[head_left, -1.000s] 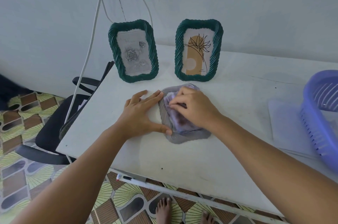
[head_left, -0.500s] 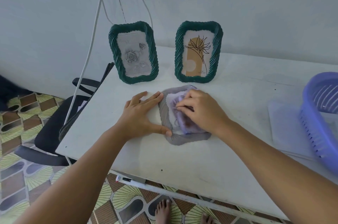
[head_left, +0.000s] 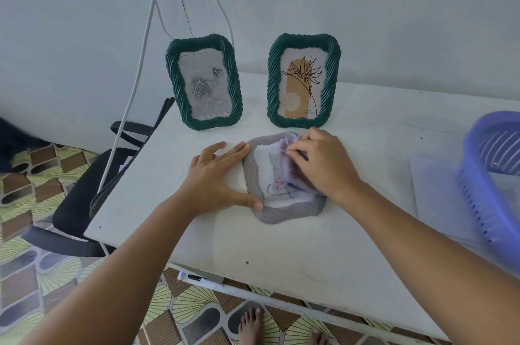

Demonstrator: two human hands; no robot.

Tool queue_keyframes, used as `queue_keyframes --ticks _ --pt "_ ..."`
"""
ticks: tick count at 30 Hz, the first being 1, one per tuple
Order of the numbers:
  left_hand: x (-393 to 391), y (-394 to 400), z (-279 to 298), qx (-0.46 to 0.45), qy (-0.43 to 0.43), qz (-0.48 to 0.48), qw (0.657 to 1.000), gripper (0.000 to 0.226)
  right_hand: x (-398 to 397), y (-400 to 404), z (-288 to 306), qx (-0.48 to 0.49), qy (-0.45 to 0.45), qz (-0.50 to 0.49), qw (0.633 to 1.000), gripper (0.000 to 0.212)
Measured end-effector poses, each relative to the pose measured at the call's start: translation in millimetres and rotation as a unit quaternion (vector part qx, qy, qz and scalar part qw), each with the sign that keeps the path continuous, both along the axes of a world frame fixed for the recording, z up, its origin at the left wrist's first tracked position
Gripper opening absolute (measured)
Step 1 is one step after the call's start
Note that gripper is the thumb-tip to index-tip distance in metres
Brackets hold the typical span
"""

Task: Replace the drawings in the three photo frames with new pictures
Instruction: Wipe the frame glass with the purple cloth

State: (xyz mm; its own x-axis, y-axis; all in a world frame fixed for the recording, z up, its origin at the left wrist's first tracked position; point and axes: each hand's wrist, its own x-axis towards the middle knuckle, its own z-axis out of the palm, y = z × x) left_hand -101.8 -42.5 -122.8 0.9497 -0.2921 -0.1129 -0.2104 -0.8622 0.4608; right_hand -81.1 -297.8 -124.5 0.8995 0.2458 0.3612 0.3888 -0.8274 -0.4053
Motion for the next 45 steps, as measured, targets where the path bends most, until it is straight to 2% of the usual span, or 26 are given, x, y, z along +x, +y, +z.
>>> queue_keyframes --ticks 4,10,14,17,23,27,30,36,39,42,45 --pt "0 0 0 0.004 0.001 0.001 1.000 0.135 15 20 -3 -0.006 -0.005 -0.075 0.997 0.017" --pt "-1 -1 0 -0.008 -0.002 0.005 1.000 0.137 -5 17 -2 0.011 0.017 0.014 1.000 0.013" --pt "0 0 0 -0.004 0.002 0.001 1.000 0.135 6 3 4 -0.020 -0.011 -0.044 0.999 0.016" --pt "0 0 0 -0.002 0.006 0.001 1.000 0.135 14 21 0 0.006 0.006 -0.070 0.998 0.018" --pt "0 0 -1 -0.007 0.002 0.001 1.000 0.134 -5 13 4 -0.002 0.034 0.007 0.999 0.017" --pt "0 -1 0 0.000 0.007 0.001 1.000 0.135 6 1 6 -0.029 0.001 -0.053 0.998 0.020" --pt "0 -1 1 -0.002 0.003 0.003 1.000 0.136 11 22 -1 0.003 0.021 -0.079 0.997 0.020" --pt "-2 1 -1 -0.008 -0.003 0.005 1.000 0.137 -8 3 6 -0.003 0.042 -0.003 0.999 0.019" --pt "-1 0 0 -0.002 0.001 0.004 1.000 0.136 3 0 7 -0.022 0.018 -0.040 0.999 0.021" --pt "-1 -1 0 -0.005 0.002 0.006 1.000 0.135 13 16 -1 0.012 0.031 -0.081 0.996 0.020" --pt "-1 0 -1 -0.007 -0.004 0.006 1.000 0.136 2 17 -4 0.038 0.053 -0.040 0.997 0.016"
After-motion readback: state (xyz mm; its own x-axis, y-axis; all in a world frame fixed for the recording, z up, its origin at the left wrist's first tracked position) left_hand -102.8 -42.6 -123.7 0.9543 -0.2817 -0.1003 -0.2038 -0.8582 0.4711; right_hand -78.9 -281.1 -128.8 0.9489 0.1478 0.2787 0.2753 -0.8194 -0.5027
